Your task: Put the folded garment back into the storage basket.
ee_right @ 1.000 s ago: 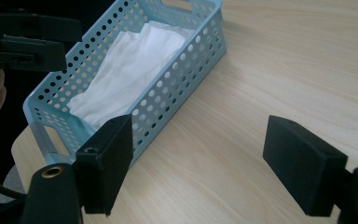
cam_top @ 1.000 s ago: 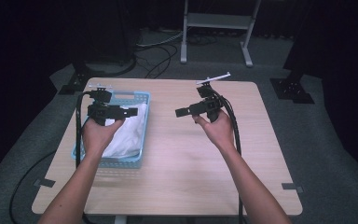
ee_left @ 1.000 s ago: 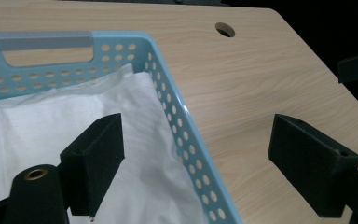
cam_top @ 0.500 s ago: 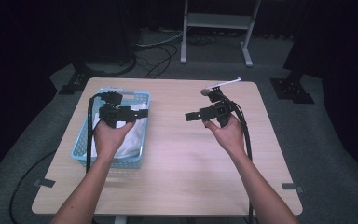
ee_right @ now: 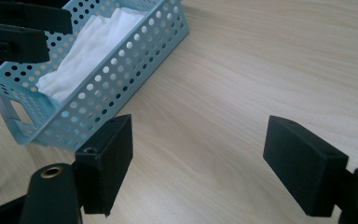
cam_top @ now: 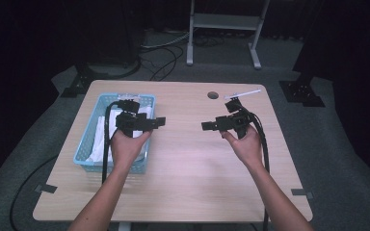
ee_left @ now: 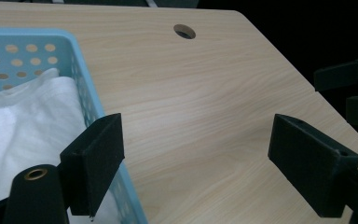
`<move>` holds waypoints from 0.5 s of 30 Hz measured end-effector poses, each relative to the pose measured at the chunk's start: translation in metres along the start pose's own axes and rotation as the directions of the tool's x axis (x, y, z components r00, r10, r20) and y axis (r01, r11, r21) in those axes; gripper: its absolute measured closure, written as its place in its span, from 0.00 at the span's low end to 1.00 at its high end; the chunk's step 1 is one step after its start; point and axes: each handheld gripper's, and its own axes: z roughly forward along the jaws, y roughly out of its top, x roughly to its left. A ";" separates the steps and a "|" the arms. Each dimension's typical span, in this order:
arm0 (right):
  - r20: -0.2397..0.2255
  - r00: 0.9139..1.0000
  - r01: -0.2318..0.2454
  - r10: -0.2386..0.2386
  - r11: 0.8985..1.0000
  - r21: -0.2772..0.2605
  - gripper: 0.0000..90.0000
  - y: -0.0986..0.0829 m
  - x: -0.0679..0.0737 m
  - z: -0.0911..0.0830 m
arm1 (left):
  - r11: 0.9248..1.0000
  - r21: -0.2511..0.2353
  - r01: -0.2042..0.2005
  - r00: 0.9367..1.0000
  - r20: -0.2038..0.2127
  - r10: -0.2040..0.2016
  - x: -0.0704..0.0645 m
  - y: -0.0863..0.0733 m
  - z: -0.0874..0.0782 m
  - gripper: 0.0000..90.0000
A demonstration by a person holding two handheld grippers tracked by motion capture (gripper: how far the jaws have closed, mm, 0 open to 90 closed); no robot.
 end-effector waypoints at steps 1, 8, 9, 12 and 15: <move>0.002 1.000 -0.006 0.006 1.000 -0.008 0.27 -0.003 -0.004 -0.003 | 1.000 -0.001 0.000 1.000 -0.001 0.000 -0.002 -0.001 0.001 0.20; 0.009 1.000 -0.010 0.010 1.000 -0.018 0.27 -0.015 -0.014 -0.010 | 1.000 -0.001 -0.003 1.000 0.004 0.003 -0.012 -0.009 0.011 0.20; 0.009 1.000 -0.012 0.012 1.000 -0.017 0.27 -0.017 -0.016 -0.010 | 1.000 0.000 -0.006 1.000 0.006 0.006 -0.014 -0.012 0.014 0.20; 0.013 1.000 -0.015 0.015 1.000 -0.018 0.27 -0.021 -0.019 -0.012 | 1.000 0.001 -0.005 1.000 0.005 0.005 -0.017 -0.014 0.018 0.20; 0.015 1.000 -0.021 0.021 0.999 -0.025 0.27 -0.026 -0.023 -0.014 | 1.000 0.001 -0.010 1.000 0.003 0.010 -0.020 -0.015 0.020 0.20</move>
